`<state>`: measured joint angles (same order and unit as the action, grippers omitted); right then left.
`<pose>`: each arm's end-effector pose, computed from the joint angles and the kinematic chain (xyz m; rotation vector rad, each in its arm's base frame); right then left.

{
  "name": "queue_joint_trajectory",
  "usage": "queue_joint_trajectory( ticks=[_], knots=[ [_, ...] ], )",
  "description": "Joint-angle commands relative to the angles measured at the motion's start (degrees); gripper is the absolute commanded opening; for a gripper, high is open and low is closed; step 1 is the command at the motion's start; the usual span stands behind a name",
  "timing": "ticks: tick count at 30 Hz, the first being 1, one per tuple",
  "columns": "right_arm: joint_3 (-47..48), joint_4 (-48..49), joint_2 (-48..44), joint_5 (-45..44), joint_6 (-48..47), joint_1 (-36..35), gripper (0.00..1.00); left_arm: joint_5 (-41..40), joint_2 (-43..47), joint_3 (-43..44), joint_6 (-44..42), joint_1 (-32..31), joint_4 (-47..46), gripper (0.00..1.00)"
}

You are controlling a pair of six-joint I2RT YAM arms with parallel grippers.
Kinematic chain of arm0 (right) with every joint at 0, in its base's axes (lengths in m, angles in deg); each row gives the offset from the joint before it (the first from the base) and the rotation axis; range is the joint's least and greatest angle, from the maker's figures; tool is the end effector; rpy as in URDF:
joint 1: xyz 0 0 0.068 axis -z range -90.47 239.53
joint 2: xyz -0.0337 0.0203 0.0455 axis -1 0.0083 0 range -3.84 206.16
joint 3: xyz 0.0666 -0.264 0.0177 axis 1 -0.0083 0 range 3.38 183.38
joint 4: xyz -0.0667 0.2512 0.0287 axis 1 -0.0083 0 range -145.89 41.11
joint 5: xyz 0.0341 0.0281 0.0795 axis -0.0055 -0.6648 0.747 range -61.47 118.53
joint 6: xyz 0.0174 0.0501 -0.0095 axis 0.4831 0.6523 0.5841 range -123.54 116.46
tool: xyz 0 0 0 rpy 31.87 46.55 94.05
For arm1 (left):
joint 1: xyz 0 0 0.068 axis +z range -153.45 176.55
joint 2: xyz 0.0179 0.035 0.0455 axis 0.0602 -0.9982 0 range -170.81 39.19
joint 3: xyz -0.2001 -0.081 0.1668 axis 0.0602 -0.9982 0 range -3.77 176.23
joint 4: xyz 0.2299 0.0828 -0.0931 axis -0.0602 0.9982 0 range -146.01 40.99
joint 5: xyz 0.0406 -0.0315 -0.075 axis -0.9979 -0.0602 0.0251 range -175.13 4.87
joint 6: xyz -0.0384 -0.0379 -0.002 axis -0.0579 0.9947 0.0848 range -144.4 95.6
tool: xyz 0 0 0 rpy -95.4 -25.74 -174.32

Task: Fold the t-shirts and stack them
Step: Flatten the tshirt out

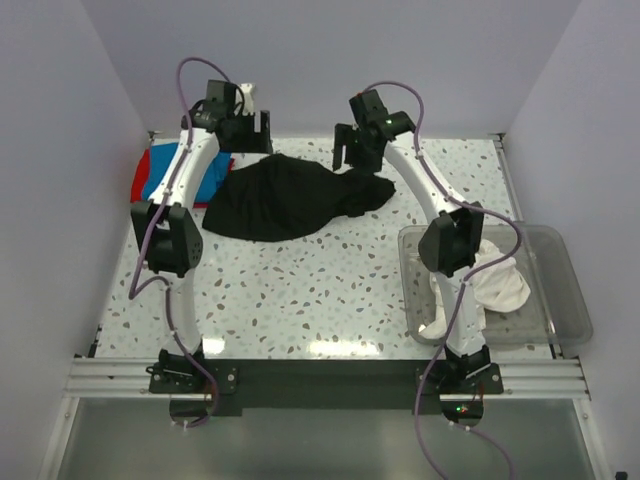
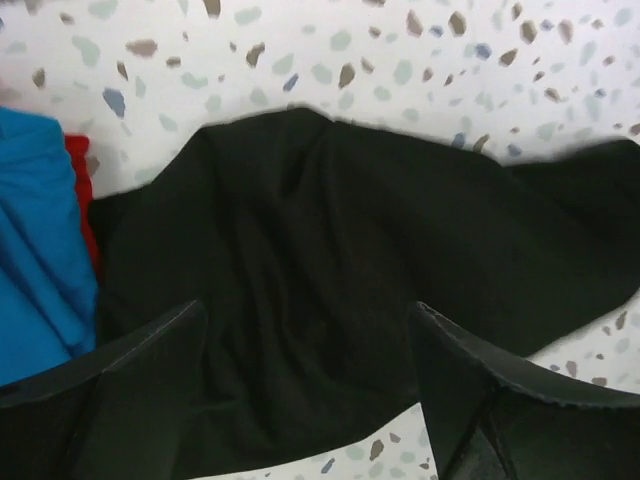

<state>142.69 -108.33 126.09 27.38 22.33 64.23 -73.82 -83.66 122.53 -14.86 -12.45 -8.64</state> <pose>0.4450 0.2095 0.3311 0.0215 2.4798 0.3665 0.4755 -0.0824 0.3343 0.0879 2.3503 -0.3907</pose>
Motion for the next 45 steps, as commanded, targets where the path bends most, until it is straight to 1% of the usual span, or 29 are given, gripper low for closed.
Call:
queue_joint_trajectory(
  ticks=[1, 2, 3, 4, 5, 6, 8, 9, 11, 14, 16, 18, 21, 24, 27, 31, 37, 40, 41, 43, 44, 45],
  knots=[
    [-6.5, -1.4, -4.2, -0.7, 1.1, 0.0, 0.76, -2.4, 6.6, -8.0, 1.0, -0.4, -3.9, 0.87],
    [-15.5, 3.6, -6.8, -0.8, 1.2, 0.0, 0.78, -3.4, 9.2, -13.0, 0.7, -0.5, -8.7, 0.90],
    [-19.2, 5.2, -9.0, -1.0, 1.4, 0.0, 0.80, -4.0, 11.6, -22.3, 0.5, -0.6, -10.7, 0.91],
    [-22.1, 6.3, -12.6, -1.4, 1.4, 0.1, 0.80, -5.8, 15.5, -26.4, 0.4, -0.6, -13.2, 0.91],
    [-25.9, 6.9, -13.6, -1.8, 1.2, 0.1, 0.80, -7.0, 17.1, -30.1, 0.4, -0.7, -14.0, 0.91],
    [-27.4, 6.8, -14.3, -2.4, 1.1, 0.1, 0.80, -7.9, 19.8, -36.3, 0.6, -0.6, -14.4, 0.91],
    [-31.2, 6.8, -15.4, -2.9, 0.8, 0.1, 0.80, -8.1, 22.3, -41.9, 0.8, -0.6, -16.4, 0.89],
    [-32.2, 6.8, -15.4, -4.8, 0.6, 0.2, 0.80, -7.2, 24.5, -46.8, 1.4, -0.6, -17.4, 0.89],
    [-33.8, 6.9, -14.8, -5.9, 0.5, 0.4, 0.80, -6.7, 26.0, -52.2, 1.8, -0.8, -19.6, 0.88],
    [-34.2, 8.2, -13.2, -7.2, 0.9, 1.0, 0.80, -8.2, 27.1, -56.1, 2.2, -0.7, -20.1, 0.88],
    [-34.2, 9.9, -12.2, -7.5, 1.1, 1.7, 0.79, -9.5, 27.5, -57.6, 2.2, -0.7, -21.2, 0.88],
    [-33.8, 11.1, -11.0, -7.6, 1.6, 2.7, 0.75, -10.7, 27.3, -59.1, 2.3, -0.6, -21.8, 0.89],
    [-34.0, 14.3, -9.3, -5.3, 2.3, 4.0, 0.68, -10.9, 26.2, -60.6, 2.1, -0.6, -23.4, 0.89],
    [-33.0, 16.2, -6.9, -4.3, 2.0, 4.8, 0.64, -10.9, 24.7, -61.1, 2.1, -0.6, -24.5, 0.88],
    [-31.6, 16.1, -5.0, -3.9, 1.7, 5.2, 0.62, -10.8, 23.7, -60.7, 2.1, -0.6, -25.1, 0.88],
    [-33.1, 18.9, -3.8, 0.3, 3.4, 6.1, 0.61, -9.8, 22.7, -60.6, 2.2, -0.6, -27.1, 0.88],
    [-34.5, 22.4, -1.9, 2.6, 5.8, 6.4, 0.60, -7.3, 20.7, -60.6, 2.0, -0.6, -30.8, 0.88],
    [-34.3, 23.2, -0.8, 3.1, 7.1, 6.4, 0.57, -5.8, 19.4, -60.8, 1.7, -0.6, -32.4, 0.87],
    [-33.8, 23.4, 0.0, 3.3, 7.4, 6.4, 0.55, -5.4, 19.1, -61.2, 1.5, -0.6, -32.8, 0.87],
    [-33.6, 23.8, 0.6, 4.0, 8.4, 6.3, 0.52, -4.5, 18.1, -61.3, 1.5, -0.6, -33.8, 0.82],
    [-33.3, 24.1, 1.1, 4.4, 8.7, 6.3, 0.46, -4.2, 17.7, -61.6, 1.6, -0.7, -34.0, 0.79],
    [-33.0, 24.2, 1.4, 4.7, 9.0, 6.4, 0.43, -3.9, 17.2, -61.7, 1.8, -0.6, -34.5, 0.73]
  ],
)
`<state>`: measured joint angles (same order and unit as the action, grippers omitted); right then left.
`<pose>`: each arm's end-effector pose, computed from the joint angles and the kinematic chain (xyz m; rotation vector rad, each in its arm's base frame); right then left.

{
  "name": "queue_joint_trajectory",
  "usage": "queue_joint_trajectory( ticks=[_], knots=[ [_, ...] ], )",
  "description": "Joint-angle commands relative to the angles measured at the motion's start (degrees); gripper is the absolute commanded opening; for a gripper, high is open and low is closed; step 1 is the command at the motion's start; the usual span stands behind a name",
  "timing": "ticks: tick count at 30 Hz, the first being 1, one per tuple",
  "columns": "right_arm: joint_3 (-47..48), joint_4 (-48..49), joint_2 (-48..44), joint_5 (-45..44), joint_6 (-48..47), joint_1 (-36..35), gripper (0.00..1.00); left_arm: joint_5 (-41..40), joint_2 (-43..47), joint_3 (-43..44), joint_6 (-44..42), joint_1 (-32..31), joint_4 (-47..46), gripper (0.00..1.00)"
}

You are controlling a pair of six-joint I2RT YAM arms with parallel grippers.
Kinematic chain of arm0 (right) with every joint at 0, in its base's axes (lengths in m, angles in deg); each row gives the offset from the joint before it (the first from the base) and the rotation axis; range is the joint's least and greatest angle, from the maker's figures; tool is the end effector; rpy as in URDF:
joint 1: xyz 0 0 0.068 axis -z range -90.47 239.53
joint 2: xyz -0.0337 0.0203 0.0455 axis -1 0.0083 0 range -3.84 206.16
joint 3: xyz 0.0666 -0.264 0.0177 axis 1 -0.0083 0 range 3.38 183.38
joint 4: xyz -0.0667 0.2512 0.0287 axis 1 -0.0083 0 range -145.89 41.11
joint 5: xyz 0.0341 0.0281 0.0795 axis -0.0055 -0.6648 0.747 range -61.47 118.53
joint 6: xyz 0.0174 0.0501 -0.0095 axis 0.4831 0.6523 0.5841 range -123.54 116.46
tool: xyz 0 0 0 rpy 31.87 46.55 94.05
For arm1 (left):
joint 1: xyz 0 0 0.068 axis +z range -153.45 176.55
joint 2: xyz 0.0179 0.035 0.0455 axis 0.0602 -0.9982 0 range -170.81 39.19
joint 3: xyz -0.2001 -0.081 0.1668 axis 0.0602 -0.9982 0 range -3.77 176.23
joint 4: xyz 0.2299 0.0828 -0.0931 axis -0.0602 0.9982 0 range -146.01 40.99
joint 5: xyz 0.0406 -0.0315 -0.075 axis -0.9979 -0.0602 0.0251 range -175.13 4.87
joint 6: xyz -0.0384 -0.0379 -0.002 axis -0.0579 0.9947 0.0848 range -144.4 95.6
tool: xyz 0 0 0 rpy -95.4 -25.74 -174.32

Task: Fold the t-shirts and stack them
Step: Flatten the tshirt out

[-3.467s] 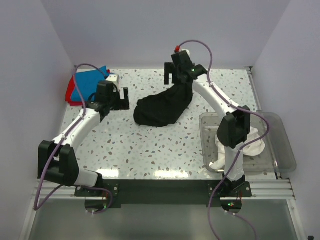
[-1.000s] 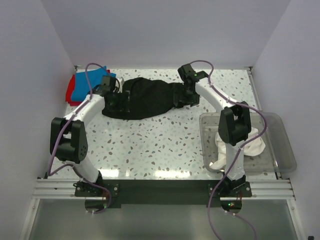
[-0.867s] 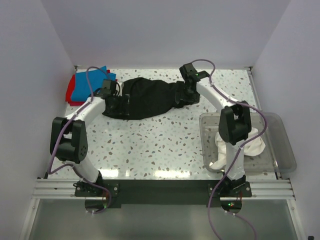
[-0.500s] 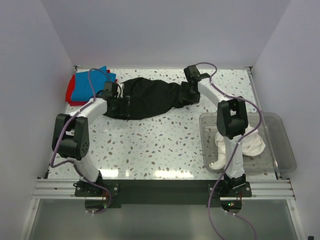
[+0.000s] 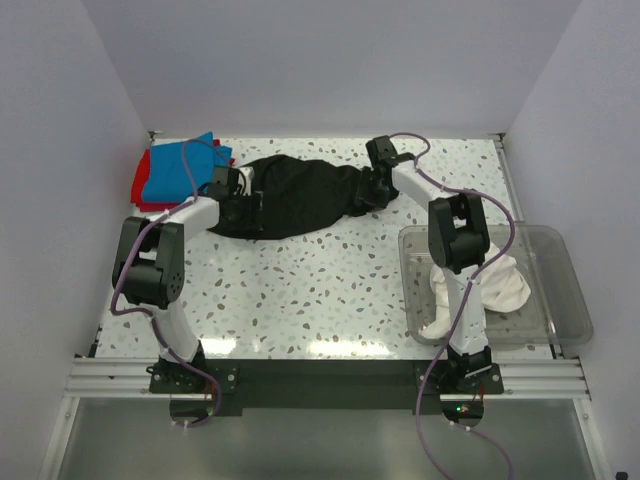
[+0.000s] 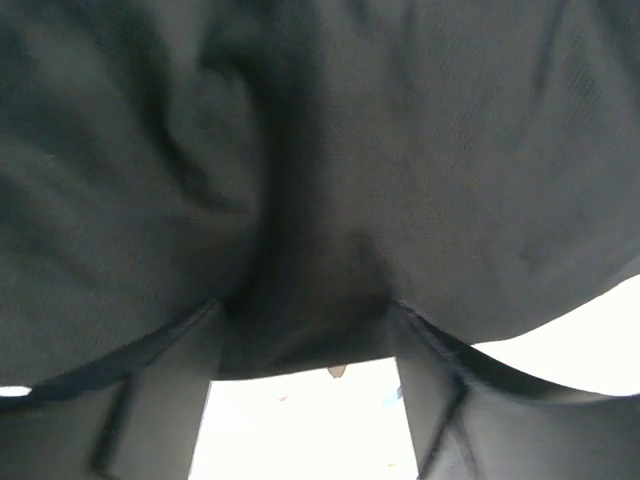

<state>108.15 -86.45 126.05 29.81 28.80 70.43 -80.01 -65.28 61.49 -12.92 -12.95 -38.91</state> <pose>0.4599 0.1600 0.1690 0.3047 2.6873 0.3123 0.3688 -0.0650 0.1696 -0.0096 2.5681 -0.2545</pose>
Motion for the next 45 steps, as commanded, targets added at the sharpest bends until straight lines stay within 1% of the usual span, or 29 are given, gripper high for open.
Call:
queue_joint_trajectory(
  ticks=[1, 2, 3, 4, 5, 6, 8, 9, 12, 14, 18, 20, 23, 24, 25, 27, 28, 29, 31, 35, 36, 38, 39, 41, 42, 43, 44, 45],
  knots=[
    [2.3, 2.0, 1.8, 2.5, 2.6, 0.1, 0.39, 2.4, -1.4, -0.8, 0.0, -0.1, -4.4, 0.69],
    [2.8, 1.4, 2.1, 2.3, 2.6, 0.2, 0.25, 2.4, -1.9, -1.1, 0.3, -0.1, -4.4, 0.65],
    [3.4, 0.7, 2.5, 2.3, 2.6, 0.1, 0.18, 2.8, -2.1, -1.2, 0.4, -0.1, -4.6, 0.54],
    [3.9, -0.6, 2.4, 2.2, 2.6, 0.2, 0.12, 2.9, -2.1, -1.4, 0.5, -0.1, -4.7, 0.49],
    [4.7, -1.2, 2.1, 1.9, 2.3, 0.3, 0.05, 3.0, -2.3, -1.5, 0.5, -0.1, -4.8, 0.43],
    [5.1, -1.8, 1.1, 1.5, 1.8, 0.3, 0.01, 3.0, -2.3, -1.7, 0.6, -0.1, -4.9, 0.27],
    [6.0, -4.0, -0.5, 0.7, 1.0, 0.6, 0.00, 2.7, -2.3, -1.7, 0.5, 0.0, -4.8, 0.12],
    [6.1, -4.8, -1.5, 0.4, -0.1, 0.9, 0.00, 2.5, -2.3, -1.5, 0.4, 0.0, -4.5, 0.00],
    [6.8, -8.4, -6.4, -0.4, -3.0, 2.1, 0.00, 0.8, -1.3, 0.3, -0.8, 0.4, -1.7, 0.00],
    [8.1, -12.3, -10.0, -1.1, -5.2, 3.0, 0.00, 0.1, 1.1, 2.7, -0.9, 1.8, 0.1, 0.00],
    [8.3, -18.9, -16.6, -8.2, -11.9, 3.6, 0.00, -0.7, 5.6, 8.3, -1.1, 5.1, 6.8, 0.00],
    [7.0, -21.5, -20.5, -13.0, -13.3, 4.1, 0.00, -0.5, 7.0, 12.4, -1.6, 7.6, 9.3, 0.00],
    [6.9, -24.8, -23.9, -16.8, -15.2, 4.4, 0.00, 2.3, 6.9, 18.8, -3.1, 11.1, 14.8, 0.00],
    [7.5, -25.9, -24.2, -17.5, -15.7, 4.6, 0.01, 3.2, 6.5, 20.7, -3.6, 11.5, 18.3, 0.00],
    [8.8, -27.6, -24.3, -18.8, -15.9, 4.6, 0.01, 3.5, 6.0, 24.4, -4.4, 12.0, 20.1, 0.00],
    [10.4, -28.8, -24.2, -19.4, -16.3, 4.7, 0.03, 4.1, 4.2, 28.1, -5.2, 12.2, 24.4, 0.00],
    [11.8, -29.1, -24.0, -19.5, -16.4, 4.7, 0.06, 4.4, 3.6, 31.0, -5.3, 12.2, 25.1, 0.00],
    [12.4, -29.0, -23.8, -19.6, -16.4, 4.9, 0.08, 4.7, 2.5, 32.0, -5.2, 12.2, 25.5, 0.00],
    [15.0, -29.1, -21.7, -19.0, -16.9, 4.8, 0.09, 5.6, 1.1, 35.4, -4.8, 12.1, 25.4, 0.00],
    [18.9, -29.8, -16.3, -18.0, -16.3, 4.9, 0.11, 6.8, -6.3, 42.0, -3.8, 12.2, 25.1, 0.00],
    [19.6, -28.9, -14.6, -17.6, -16.4, 4.9, 0.14, 6.9, -8.5, 44.7, -3.3, 12.2, 24.8, 0.00],
    [20.9, -28.0, -12.1, -17.0, -16.4, 5.1, 0.15, 6.7, -10.1, 46.4, -2.4, 12.2, 22.5, 0.00],
    [23.5, -28.1, -9.3, -16.8, -16.4, 5.1, 0.15, 6.7, -10.9, 47.7, -1.9, 12.2, 21.3, 0.00],
    [26.5, -28.3, -6.5, -16.8, -16.3, 5.4, 0.16, 5.9, -12.9, 48.9, -0.8, 12.2, 19.0, 0.22],
    [29.5, -28.9, -3.7, -16.7, -16.2, 5.6, 0.16, 5.7, -13.4, 50.4, -0.2, 12.1, 18.8, 0.33],
    [30.8, -29.3, -2.7, -16.7, -16.0, 5.7, 0.16, 5.8, -14.0, 50.7, 0.2, 12.0, 18.5, 0.57],
    [31.8, -29.5, -1.7, -16.6, -15.6, 5.8, 0.16, 5.5, -13.7, 50.6, 0.5, 11.9, 18.1, 0.65],
    [32.4, -29.8, -1.0, -16.3, -15.3, 6.0, 0.16, 4.9, -13.1, 48.9, 0.6, 11.3, 17.6, 0.69]
  ],
)
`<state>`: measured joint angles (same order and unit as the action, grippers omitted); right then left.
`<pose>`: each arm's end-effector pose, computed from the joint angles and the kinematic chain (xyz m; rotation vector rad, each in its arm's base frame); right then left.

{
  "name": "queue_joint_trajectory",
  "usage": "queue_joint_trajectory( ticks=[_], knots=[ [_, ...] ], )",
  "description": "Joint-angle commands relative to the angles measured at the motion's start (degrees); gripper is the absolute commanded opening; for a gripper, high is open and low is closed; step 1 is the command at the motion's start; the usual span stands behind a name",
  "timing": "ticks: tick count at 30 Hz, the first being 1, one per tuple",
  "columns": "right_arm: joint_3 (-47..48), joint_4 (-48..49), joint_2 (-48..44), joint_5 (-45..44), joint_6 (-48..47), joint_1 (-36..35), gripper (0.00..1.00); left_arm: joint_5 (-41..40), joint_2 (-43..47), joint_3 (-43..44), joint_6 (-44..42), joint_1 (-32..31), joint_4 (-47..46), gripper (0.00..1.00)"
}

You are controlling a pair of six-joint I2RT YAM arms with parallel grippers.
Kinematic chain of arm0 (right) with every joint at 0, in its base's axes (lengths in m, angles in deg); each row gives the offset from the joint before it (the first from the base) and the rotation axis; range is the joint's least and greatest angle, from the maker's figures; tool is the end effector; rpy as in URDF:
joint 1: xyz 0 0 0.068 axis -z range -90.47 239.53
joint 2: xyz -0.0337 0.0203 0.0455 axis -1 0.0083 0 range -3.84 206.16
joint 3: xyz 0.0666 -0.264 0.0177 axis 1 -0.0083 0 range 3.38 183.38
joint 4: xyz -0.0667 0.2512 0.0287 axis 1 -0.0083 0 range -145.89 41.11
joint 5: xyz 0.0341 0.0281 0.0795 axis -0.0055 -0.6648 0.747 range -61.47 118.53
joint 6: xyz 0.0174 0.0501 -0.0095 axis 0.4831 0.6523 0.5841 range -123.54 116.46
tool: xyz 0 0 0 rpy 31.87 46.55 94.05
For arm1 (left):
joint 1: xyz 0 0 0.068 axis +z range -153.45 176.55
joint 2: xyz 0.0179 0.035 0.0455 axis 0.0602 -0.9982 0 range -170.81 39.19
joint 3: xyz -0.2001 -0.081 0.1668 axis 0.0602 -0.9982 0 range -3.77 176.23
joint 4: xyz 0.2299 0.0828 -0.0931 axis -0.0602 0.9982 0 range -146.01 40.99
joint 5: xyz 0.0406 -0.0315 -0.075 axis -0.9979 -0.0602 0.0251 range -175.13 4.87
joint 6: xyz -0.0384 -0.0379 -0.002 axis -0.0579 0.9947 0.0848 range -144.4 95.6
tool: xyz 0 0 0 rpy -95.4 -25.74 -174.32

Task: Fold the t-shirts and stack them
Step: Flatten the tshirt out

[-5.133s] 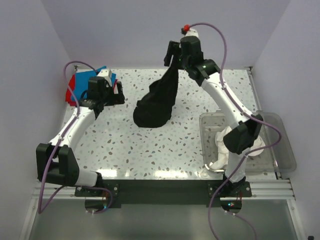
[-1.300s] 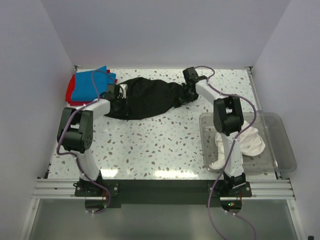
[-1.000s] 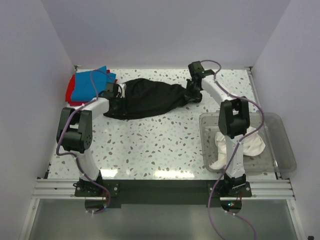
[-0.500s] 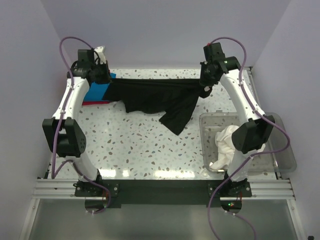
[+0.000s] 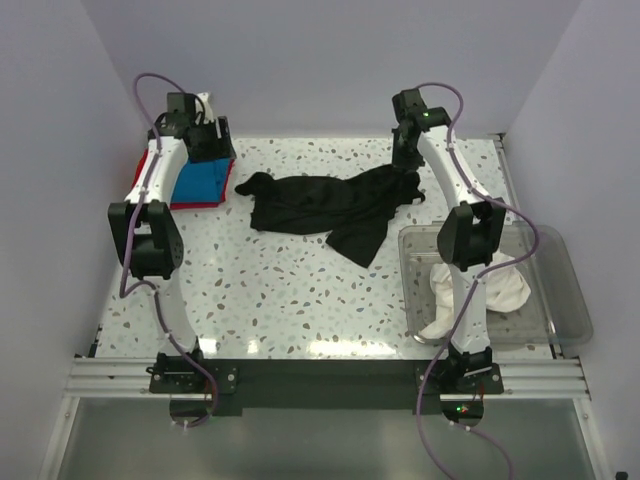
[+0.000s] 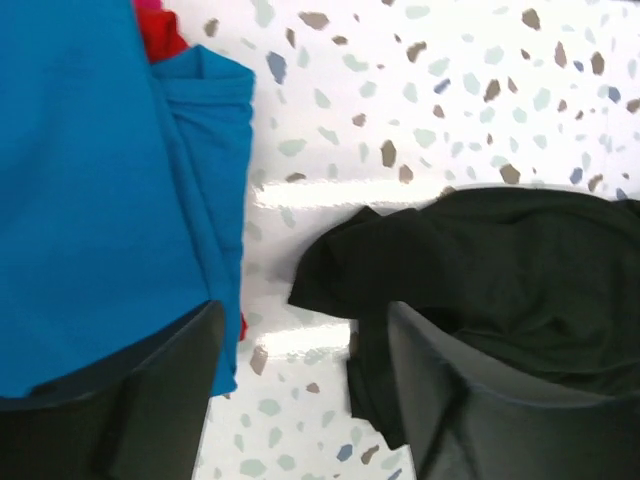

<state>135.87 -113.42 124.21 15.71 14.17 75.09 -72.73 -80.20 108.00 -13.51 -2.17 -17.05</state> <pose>0.4636 0.1112 0.3060 0.1511 2.5758 -0.0878 0.4751 0.0029 0.2914 -0.1501 2.3809 -0.3376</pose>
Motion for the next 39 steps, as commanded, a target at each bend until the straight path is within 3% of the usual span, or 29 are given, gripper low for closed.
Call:
queue_joint_trajectory(
  ticks=[1, 5, 7, 11, 14, 23, 31, 39],
  knots=[
    [4.5, -2.8, 1.4, -1.9, -0.1, 1.3, 0.17, -3.2, 4.3, 0.5, 0.8, 0.0, -6.4, 0.75],
    [-1.7, -0.2, -0.8, 0.1, 1.4, 1.4, 0.17, -1.4, 12.7, -15.6, -0.3, -4.1, -13.7, 0.77],
    [-7.0, 2.7, -2.7, 1.2, 2.0, 1.4, 0.17, 1.6, 16.5, -28.6, 2.4, -6.8, -17.6, 0.73],
    [-8.4, 2.9, -3.6, 1.8, 2.4, 1.4, 0.17, 3.9, 17.3, -38.1, 5.4, -10.4, -20.8, 0.68],
    [-9.5, 3.1, -4.1, 2.6, 2.4, 1.4, 0.17, 1.0, 17.2, -41.3, 7.0, -14.5, -21.9, 0.68],
    [-14.9, 6.3, -6.8, 5.4, 3.7, 1.4, 0.17, -7.2, 15.6, -42.5, 8.4, -14.6, -24.5, 0.68],
    [-16.3, 6.4, -7.3, 5.4, 3.6, 1.3, 0.17, -7.3, 12.1, -40.2, 7.8, -14.6, -23.1, 0.64],
    [-16.4, 6.6, -6.7, 6.2, 3.9, 1.4, 0.17, -7.9, 11.6, -41.3, 8.7, -14.6, -22.3, 0.53]
  ],
)
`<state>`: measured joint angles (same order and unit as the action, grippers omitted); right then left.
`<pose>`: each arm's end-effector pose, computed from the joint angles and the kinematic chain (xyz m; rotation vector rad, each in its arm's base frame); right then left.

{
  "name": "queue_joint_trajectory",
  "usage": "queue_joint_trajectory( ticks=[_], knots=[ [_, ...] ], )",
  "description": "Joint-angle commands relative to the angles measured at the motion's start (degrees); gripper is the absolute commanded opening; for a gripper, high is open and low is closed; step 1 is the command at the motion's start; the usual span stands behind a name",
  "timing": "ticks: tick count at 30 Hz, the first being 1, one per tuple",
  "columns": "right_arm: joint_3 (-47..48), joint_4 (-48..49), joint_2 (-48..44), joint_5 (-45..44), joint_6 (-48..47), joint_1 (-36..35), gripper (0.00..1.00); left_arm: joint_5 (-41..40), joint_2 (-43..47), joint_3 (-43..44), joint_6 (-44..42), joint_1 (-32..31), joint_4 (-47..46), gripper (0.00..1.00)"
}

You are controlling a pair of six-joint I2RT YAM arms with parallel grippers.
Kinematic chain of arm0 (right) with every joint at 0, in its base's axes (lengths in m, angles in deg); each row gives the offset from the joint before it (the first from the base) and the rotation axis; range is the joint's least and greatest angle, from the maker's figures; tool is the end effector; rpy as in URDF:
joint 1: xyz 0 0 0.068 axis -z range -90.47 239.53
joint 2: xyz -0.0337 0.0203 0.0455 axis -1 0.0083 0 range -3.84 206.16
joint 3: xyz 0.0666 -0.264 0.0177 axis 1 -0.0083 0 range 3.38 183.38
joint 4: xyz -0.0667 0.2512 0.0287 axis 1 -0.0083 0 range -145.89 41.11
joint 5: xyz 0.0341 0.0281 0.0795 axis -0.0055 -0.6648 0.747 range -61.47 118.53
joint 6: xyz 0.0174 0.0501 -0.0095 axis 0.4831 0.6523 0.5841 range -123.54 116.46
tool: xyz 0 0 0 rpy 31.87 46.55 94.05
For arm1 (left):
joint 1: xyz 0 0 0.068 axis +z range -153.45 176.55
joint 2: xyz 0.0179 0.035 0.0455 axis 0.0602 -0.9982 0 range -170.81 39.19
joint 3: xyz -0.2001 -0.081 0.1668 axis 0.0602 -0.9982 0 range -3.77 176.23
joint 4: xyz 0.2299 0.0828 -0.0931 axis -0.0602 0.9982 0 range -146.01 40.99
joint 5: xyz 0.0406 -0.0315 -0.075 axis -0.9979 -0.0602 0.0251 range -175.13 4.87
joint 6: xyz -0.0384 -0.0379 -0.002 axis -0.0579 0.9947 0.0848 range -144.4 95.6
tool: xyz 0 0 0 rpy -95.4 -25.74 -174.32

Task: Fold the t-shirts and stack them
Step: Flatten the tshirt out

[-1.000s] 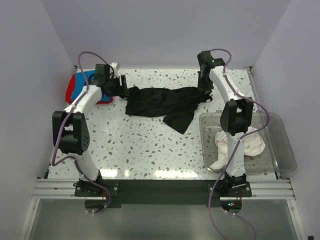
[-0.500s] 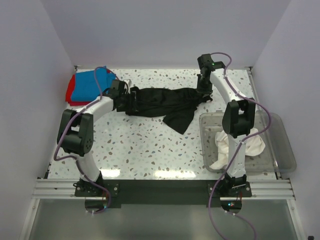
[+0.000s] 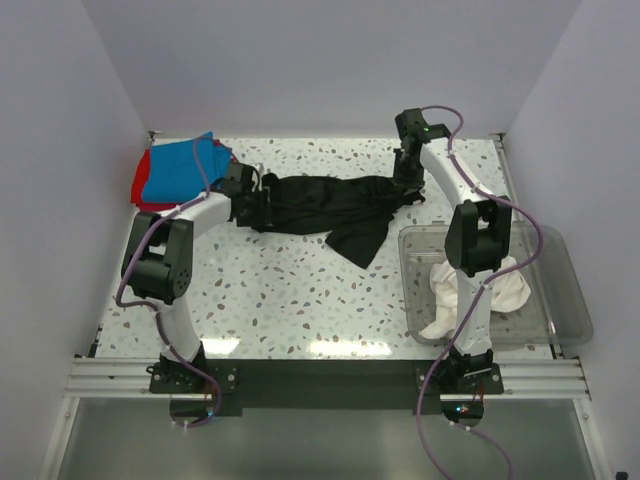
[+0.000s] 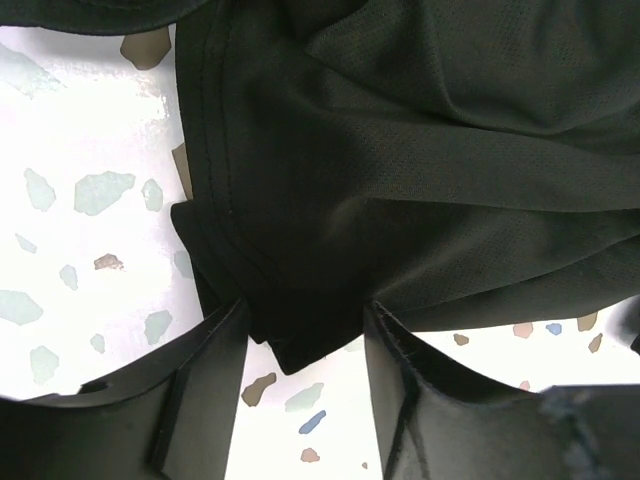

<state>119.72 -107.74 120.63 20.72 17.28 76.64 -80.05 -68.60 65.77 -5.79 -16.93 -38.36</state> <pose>0.4527 0.0986 0.2553 0.2258 2.7093 -0.0172 0.3800 -0.0944 0.1696 -0.0802 2.5733 -0.3280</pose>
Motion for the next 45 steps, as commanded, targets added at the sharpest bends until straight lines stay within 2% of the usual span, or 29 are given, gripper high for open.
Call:
queue_joint_trajectory(
  ticks=[1, 4, 12, 20, 24, 28, 33, 35, 39, 43, 45],
  knots=[
    [-0.1, 0.9, -3.1, 1.2, 1.0, -0.1, 0.17, -0.4, -0.1, 0.9, 1.1, 0.2, -1.0, 0.51],
    [0.0, 0.9, -2.9, 0.9, 0.8, -0.1, 0.17, 0.5, -0.3, 0.7, 1.2, 0.2, -0.4, 0.45],
    [0.0, 1.1, -2.7, 0.9, 1.1, -0.1, 0.17, 0.0, 1.5, -1.6, 2.0, 0.0, 0.7, 0.49],
    [0.3, 1.4, -2.3, 1.4, 1.3, -0.1, 0.17, 0.9, 0.7, -2.2, 2.0, -0.3, -0.1, 0.45],
    [0.3, 1.2, -2.4, 1.0, 1.2, -0.1, 0.17, 1.4, 0.4, -1.3, 2.1, -0.4, 0.6, 0.25],
    [0.5, 0.9, -2.6, 0.4, 1.0, -0.1, 0.17, 0.8, 2.1, -0.6, 2.0, -0.4, 3.0, 0.22],
    [1.8, -0.4, -3.3, 0.0, 0.4, -0.1, 0.17, 0.2, 8.2, -0.1, 2.2, -0.2, 7.2, 0.00],
    [2.7, -1.0, -3.6, -0.1, 0.0, -0.1, 0.16, -0.7, 10.9, 1.7, 1.8, 0.6, 9.1, 0.00],
    [3.5, -1.6, -5.4, -0.3, -1.7, -0.4, 0.14, -0.2, 15.5, 5.0, 1.4, 6.4, 13.4, 0.00],
    [3.0, -2.0, -7.6, -0.2, -2.7, -3.2, 0.14, 2.4, 20.1, 5.7, 1.0, 19.4, 13.3, 0.00],
    [2.7, -2.1, -8.4, -0.4, -3.1, -6.4, 0.14, 2.1, 21.0, 5.6, -0.1, 22.5, 13.1, 0.00]
  ],
)
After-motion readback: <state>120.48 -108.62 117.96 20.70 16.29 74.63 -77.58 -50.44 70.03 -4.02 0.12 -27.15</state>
